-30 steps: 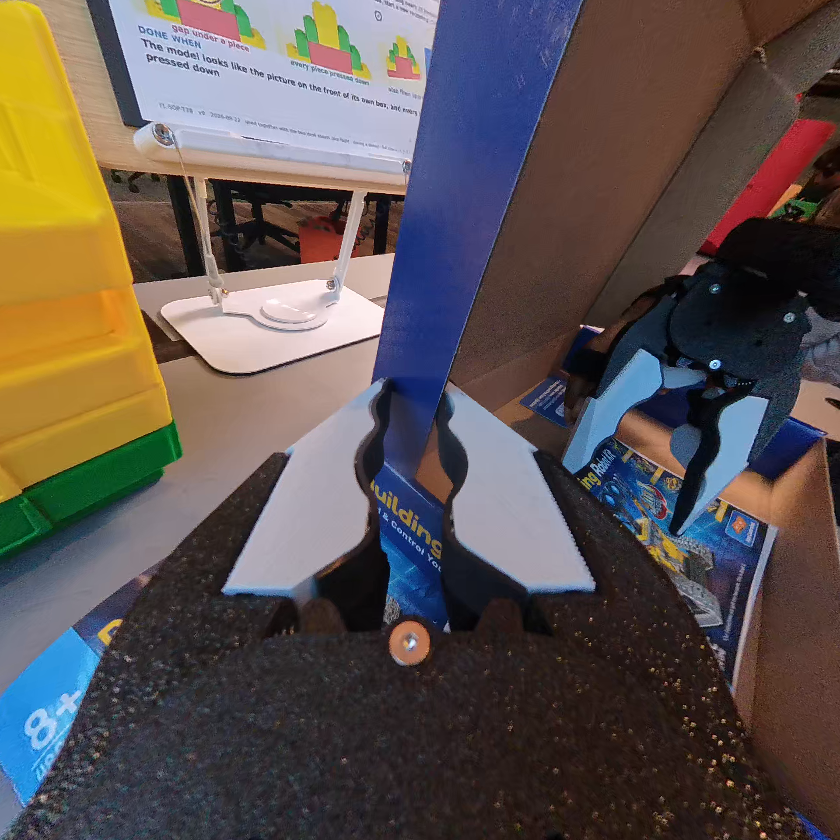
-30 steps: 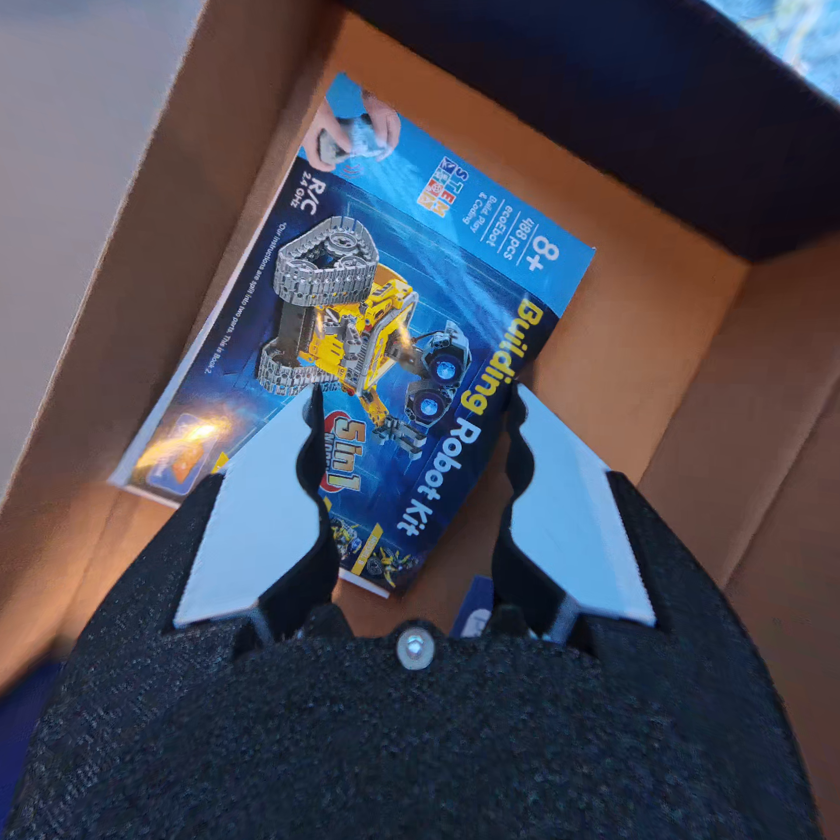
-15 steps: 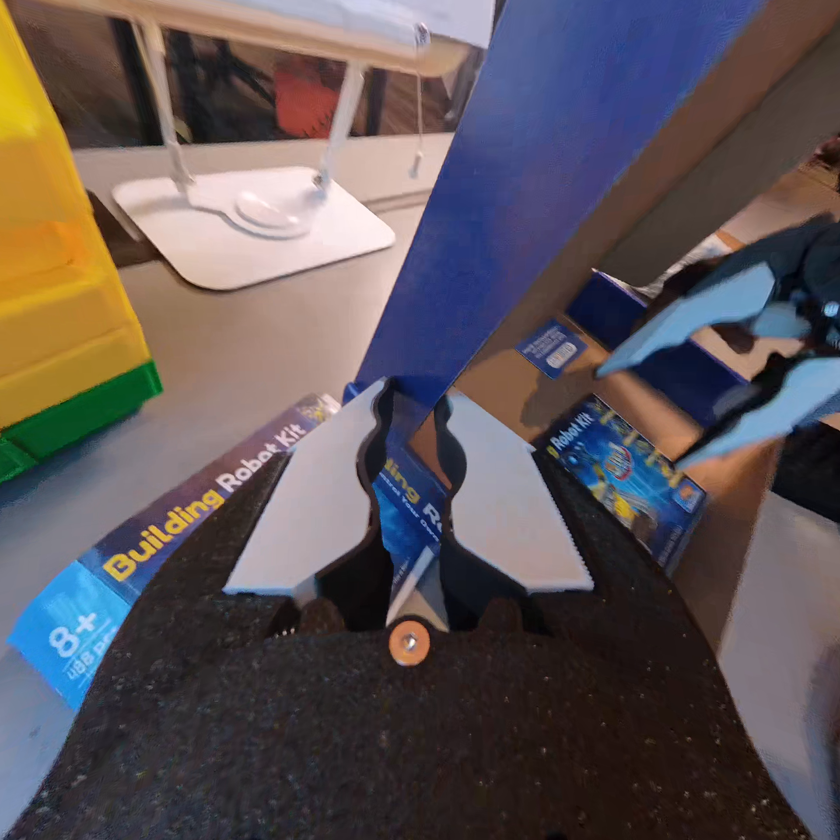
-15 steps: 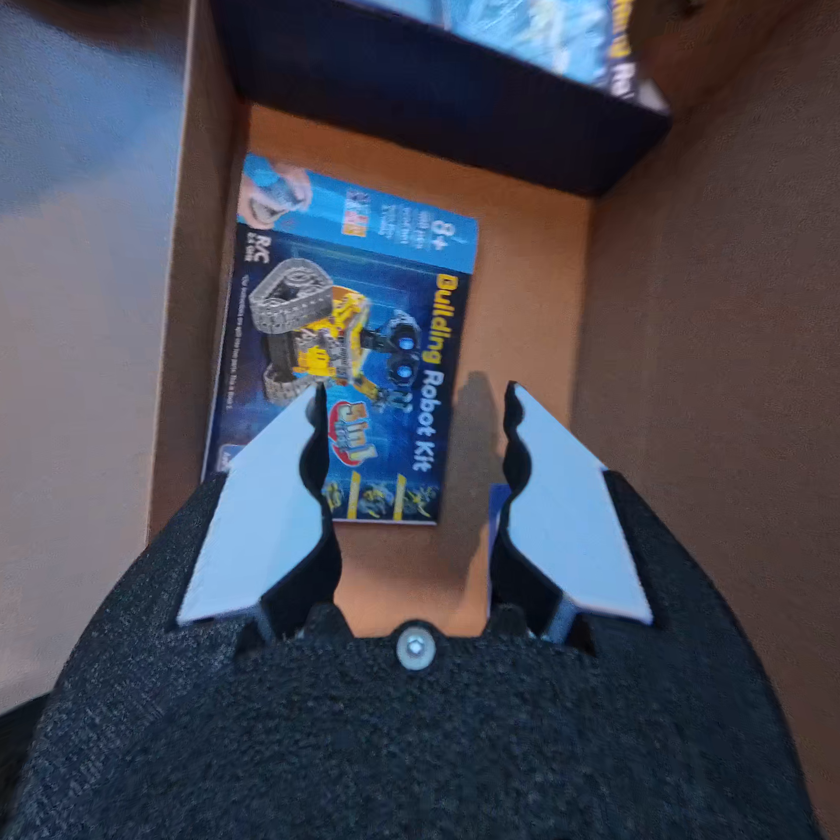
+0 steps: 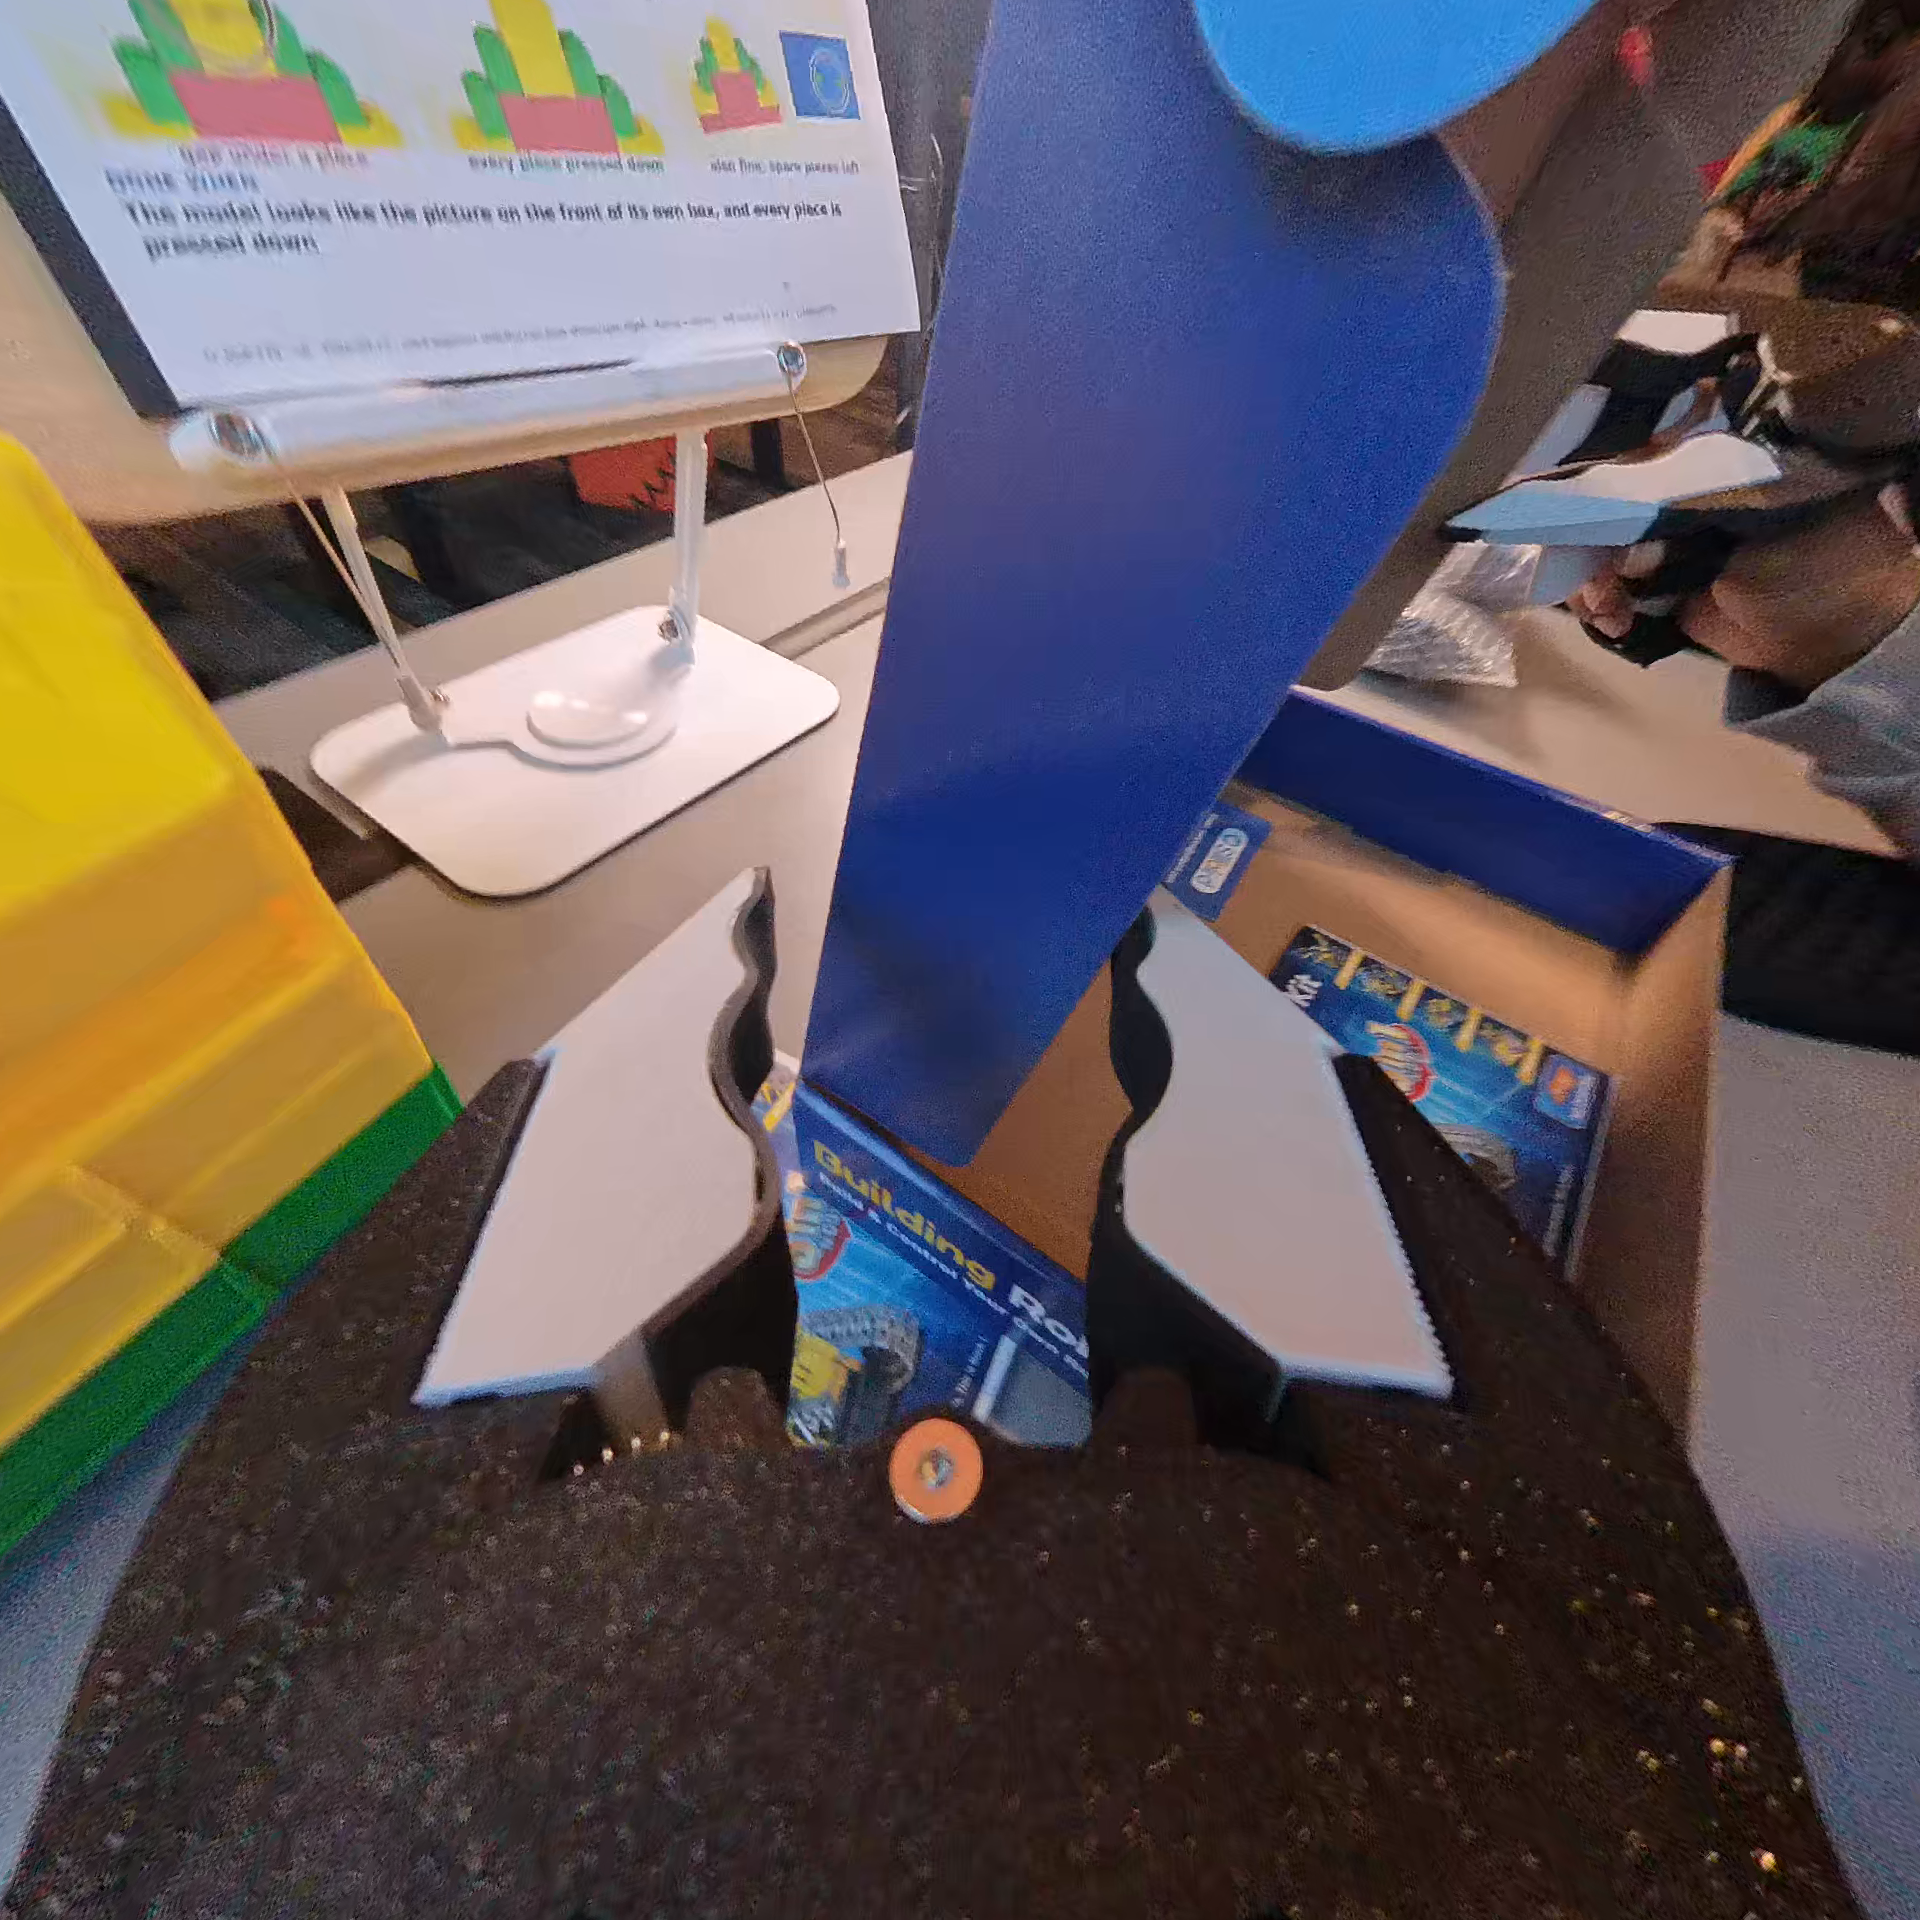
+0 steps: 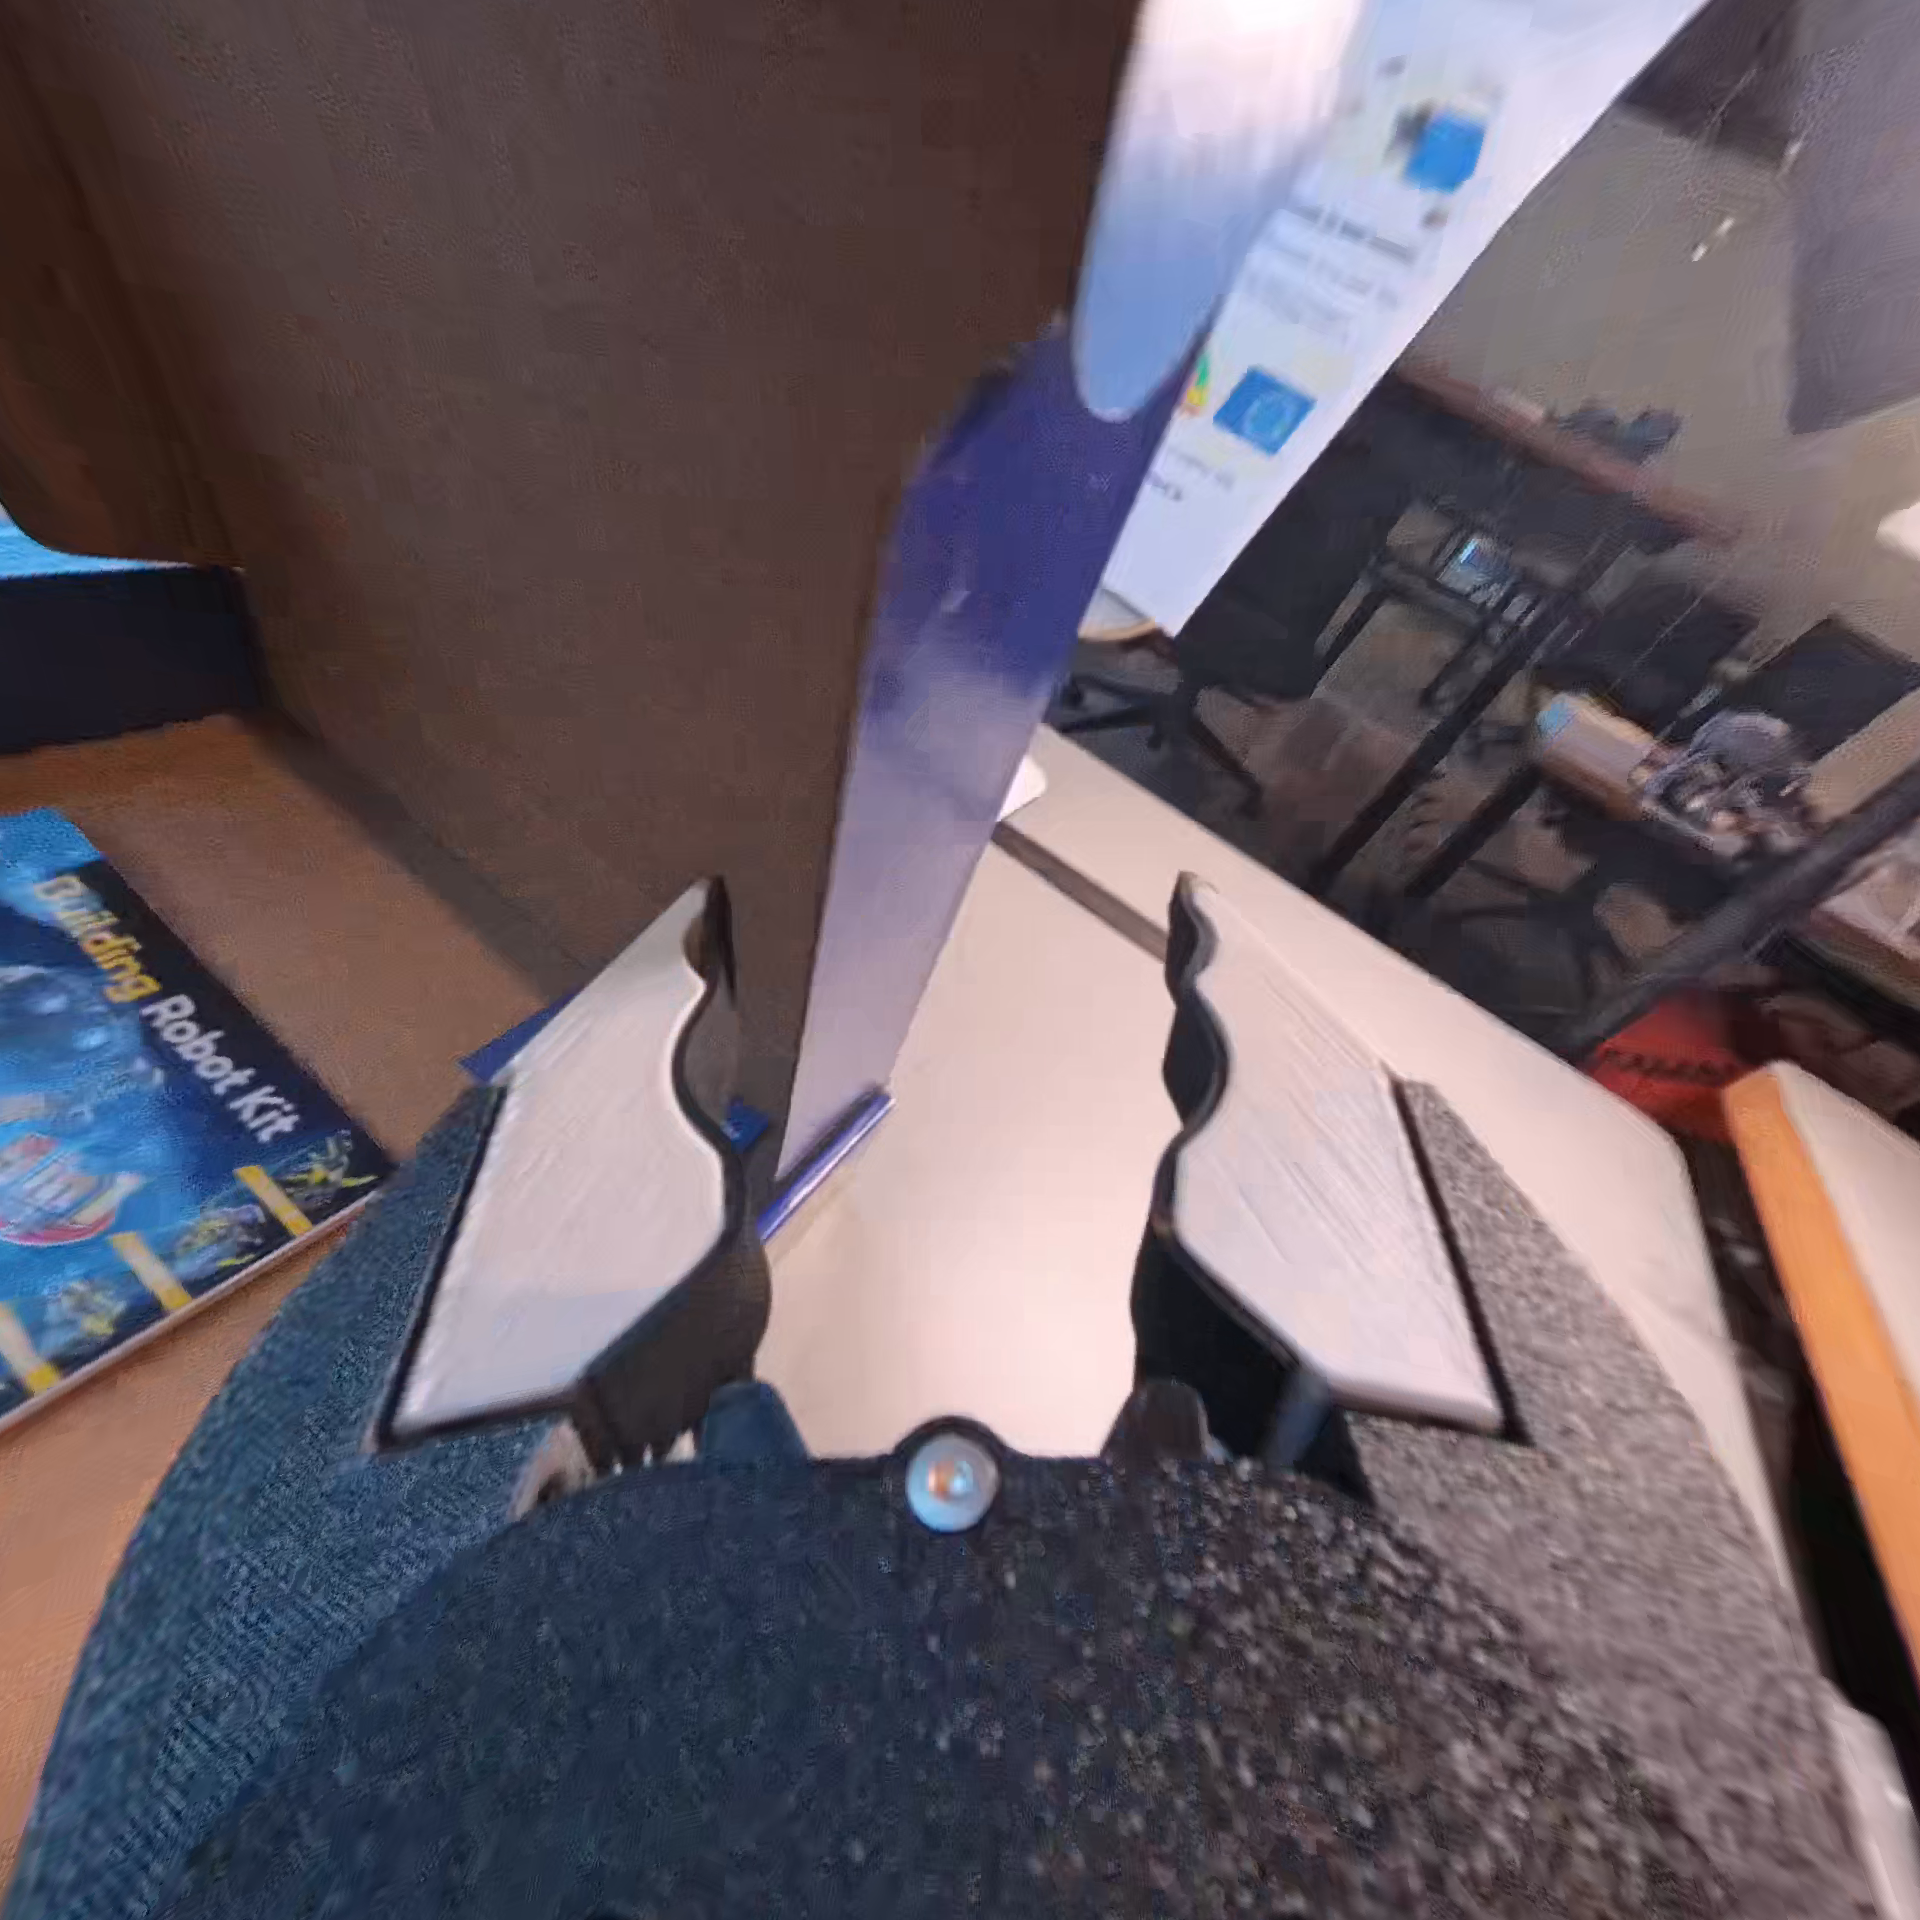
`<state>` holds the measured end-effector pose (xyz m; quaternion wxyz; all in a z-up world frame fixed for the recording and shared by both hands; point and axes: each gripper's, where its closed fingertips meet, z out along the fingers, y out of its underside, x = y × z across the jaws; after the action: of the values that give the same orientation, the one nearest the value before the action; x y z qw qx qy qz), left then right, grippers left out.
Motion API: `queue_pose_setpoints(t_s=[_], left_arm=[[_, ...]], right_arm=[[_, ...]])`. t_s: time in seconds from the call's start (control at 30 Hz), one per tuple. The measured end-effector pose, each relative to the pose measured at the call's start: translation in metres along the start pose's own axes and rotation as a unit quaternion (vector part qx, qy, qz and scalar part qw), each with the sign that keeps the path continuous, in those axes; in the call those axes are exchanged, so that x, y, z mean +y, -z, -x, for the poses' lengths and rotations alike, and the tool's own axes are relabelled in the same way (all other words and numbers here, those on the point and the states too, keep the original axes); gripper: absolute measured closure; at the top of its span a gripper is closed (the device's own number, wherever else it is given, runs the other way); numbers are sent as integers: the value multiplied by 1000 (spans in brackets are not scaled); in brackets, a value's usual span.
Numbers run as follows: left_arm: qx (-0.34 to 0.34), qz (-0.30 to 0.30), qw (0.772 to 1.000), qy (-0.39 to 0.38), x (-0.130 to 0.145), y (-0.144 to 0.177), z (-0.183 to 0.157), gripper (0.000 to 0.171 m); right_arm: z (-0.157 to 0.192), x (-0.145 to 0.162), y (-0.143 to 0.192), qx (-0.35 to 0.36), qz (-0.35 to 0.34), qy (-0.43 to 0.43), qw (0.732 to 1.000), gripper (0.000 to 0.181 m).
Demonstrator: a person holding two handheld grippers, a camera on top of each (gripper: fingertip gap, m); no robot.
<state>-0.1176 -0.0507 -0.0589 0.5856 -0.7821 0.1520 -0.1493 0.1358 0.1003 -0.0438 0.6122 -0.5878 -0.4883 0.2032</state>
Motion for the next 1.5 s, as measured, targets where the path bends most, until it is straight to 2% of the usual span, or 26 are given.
queue_pose_setpoints(t_s=[0.03,0.07,0.1,0.13,0.2,0.3,0.4,0.53,0.67,0.73,0.9,0.93,1.0,1.07,1.27,1.5], left_arm=[[-18,2,999,-34,-1,-7,1,112],[-49,8,997,-64,-2,-12,7,137],[-87,19,992,-84,-4,-14,19,152],[-97,33,992,-80,-6,-16,25,157],[-56,64,996,5,-11,-21,32,160],[42,120,983,132,-15,-28,40,159],[72,168,969,167,-14,-41,59,161],[43,225,959,167,7,-65,83,169],[-8,259,958,122,31,-78,84,167],[-6,283,952,114,48,-81,78,166],[9,253,955,152,54,-82,73,167],[11,249,957,149,53,-81,72,166],[12,238,962,131,51,-77,67,165],[16,223,966,128,48,-75,59,159],[19,175,980,96,31,-54,42,139],[-5,75,996,48,-5,-4,26,125]], right_arm=[[1,12,-15,-15,19,-28,999,108],[4,16,-26,-37,23,-44,998,136],[0,17,-34,-41,26,-62,997,157],[-7,19,-41,-51,45,-81,994,165],[-12,22,-49,-137,104,-171,970,170],[-20,32,-54,-239,187,-232,924,174],[-25,40,-68,-296,235,-273,885,175],[-32,56,-92,-295,270,-308,863,173],[-34,70,-107,-266,249,-343,866,172],[-34,71,-108,-263,220,-370,864,172],[-33,72,-109,-251,187,-382,870,171],[-27,73,-105,-260,198,-363,873,168],[-17,72,-99,-262,206,-315,889,148],[-9,63,-92,-260,189,-275,906,143],[-9,49,-63,-204,153,-184,949,105],[-22,15,-16,-153,53,-173,972,103]])
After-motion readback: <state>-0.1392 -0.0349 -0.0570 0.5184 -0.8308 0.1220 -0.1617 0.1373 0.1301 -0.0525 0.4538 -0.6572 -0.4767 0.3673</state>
